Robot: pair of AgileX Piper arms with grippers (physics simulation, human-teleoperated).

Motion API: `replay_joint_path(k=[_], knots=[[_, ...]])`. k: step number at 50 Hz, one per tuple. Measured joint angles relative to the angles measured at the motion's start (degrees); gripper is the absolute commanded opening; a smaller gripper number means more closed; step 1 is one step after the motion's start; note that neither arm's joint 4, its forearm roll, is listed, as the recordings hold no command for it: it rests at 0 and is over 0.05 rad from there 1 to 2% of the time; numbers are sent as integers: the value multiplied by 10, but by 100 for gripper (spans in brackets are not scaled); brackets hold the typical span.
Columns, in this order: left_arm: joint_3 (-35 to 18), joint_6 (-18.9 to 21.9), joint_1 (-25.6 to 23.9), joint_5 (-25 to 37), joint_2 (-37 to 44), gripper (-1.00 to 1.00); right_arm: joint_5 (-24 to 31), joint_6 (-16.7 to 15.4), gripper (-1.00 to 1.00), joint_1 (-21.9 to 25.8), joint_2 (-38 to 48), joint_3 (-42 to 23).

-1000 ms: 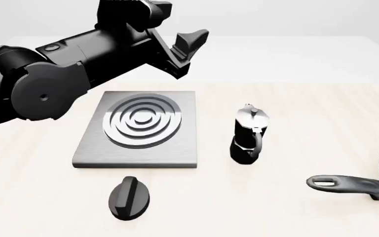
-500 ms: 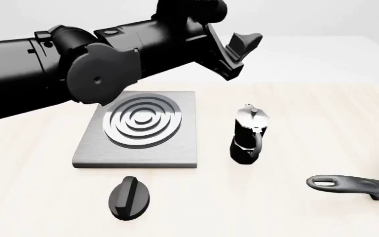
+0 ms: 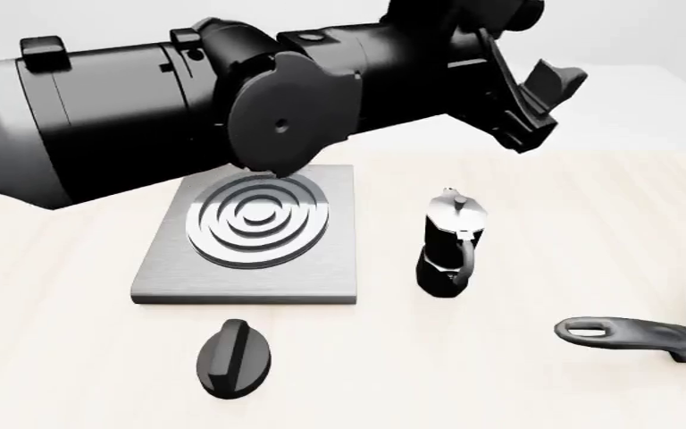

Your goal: Put the frying pan on the stove.

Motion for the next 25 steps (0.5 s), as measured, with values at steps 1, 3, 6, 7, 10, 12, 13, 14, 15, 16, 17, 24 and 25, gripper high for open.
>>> replay_joint_path(k=[1, 3, 6, 7, 10, 12, 13, 14, 15, 16, 17, 24, 25], knots=[[-6, -1, -2, 4, 5, 100, 0, 0, 100, 0, 0, 0], [-21, -4, -6, 14, 16, 100, 0, 0, 100, 0, 0, 0], [-41, -6, -13, 27, 30, 100, 0, 1, 100, 1, 0, 0], [-47, -7, -15, 31, 34, 100, 0, 1, 100, 1, 0, 0], [-64, -6, -23, 43, 47, 100, 0, 1, 100, 1, 0, 0], [-73, -4, -28, 50, 54, 100, 0, 2, 100, 1, 0, 0], [-77, -3, -31, 54, 57, 100, 0, 2, 100, 1, 0, 0], [-82, -2, -34, 58, 61, 100, 0, 2, 100, 1, 0, 1], [-87, -2, -36, 61, 65, 100, 0, 3, 100, 1, 0, 1], [-91, -1, -39, 65, 68, 100, 0, 3, 100, 1, 0, 1], [-95, 0, -42, 68, 72, 100, 0, 3, 100, 1, 0, 1], [-116, 7, -63, 90, 93, 100, 0, 5, 100, 0, 0, 2], [-120, 8, -66, 93, 96, 100, 0, 5, 100, 0, 0, 2]])
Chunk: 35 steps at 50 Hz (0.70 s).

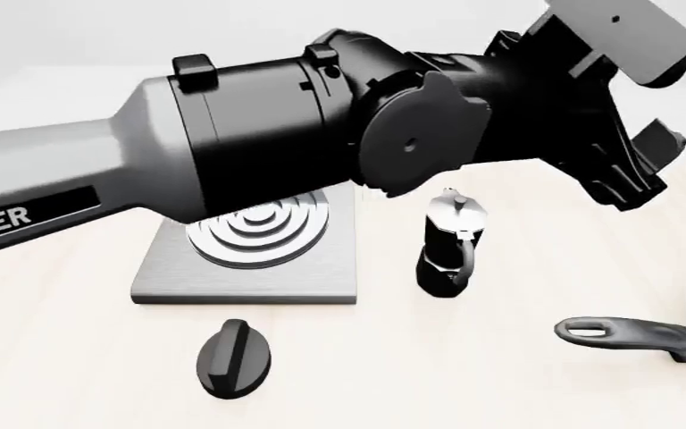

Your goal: Put the frying pan on the stove.

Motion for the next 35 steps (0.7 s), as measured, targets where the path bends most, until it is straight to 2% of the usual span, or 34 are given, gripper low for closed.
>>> replay_joint_path(k=[14, 26, 35], knots=[[-66, 16, -26, 56, 52, 100, 0, 3, 100, 0, 0, 1], [-141, 22, -27, 105, 107, 100, 0, 4, 100, 1, 0, 0], [-167, 24, -35, 127, 134, 100, 0, 6, 100, 1, 0, 1]])
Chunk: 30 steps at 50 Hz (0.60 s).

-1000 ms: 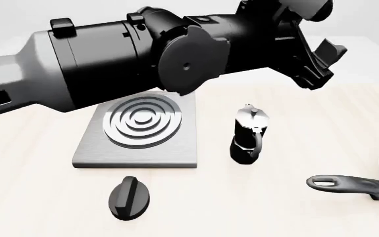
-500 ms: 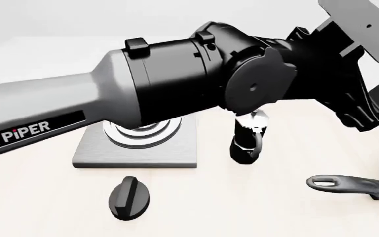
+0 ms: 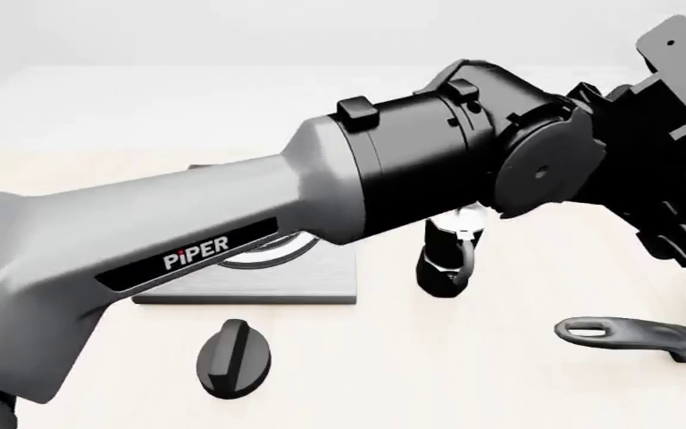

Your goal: Put the frying pan on the stove.

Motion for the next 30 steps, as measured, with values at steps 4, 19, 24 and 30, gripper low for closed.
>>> replay_joint_path(k=[4, 19, 24, 30], knots=[[-3, 0, -4, 4, 8, 100, 0, 0, 100, 0, 0, 0], [-16, 2, -16, 15, 40, 100, 0, 2, 100, 1, 0, 1], [-13, 1, -21, 12, 48, 100, 0, 3, 100, 2, 0, 1], [-8, 1, -25, 9, 56, 100, 0, 4, 100, 2, 0, 2]])
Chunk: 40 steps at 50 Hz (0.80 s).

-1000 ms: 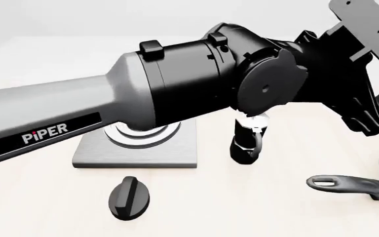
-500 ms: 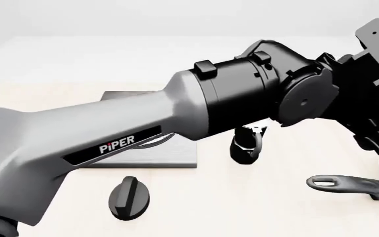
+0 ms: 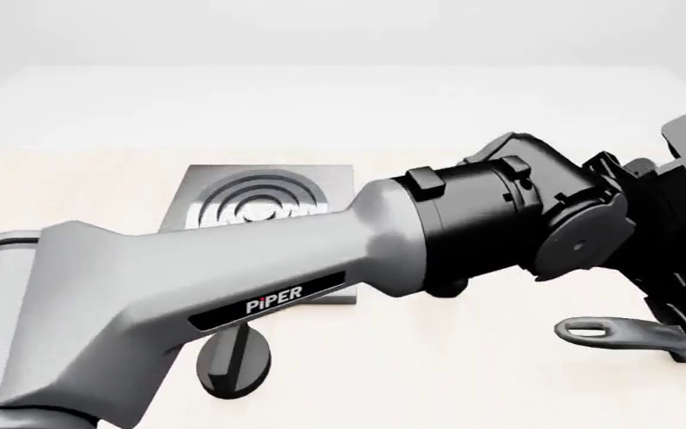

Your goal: Put the frying pan on the stove.

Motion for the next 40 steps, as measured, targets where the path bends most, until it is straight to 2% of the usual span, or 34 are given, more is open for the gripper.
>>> replay_joint_path(k=[40], knots=[[12, -27, 0, -43, 61, 100, 0, 8, 100, 1, 0, 1]])
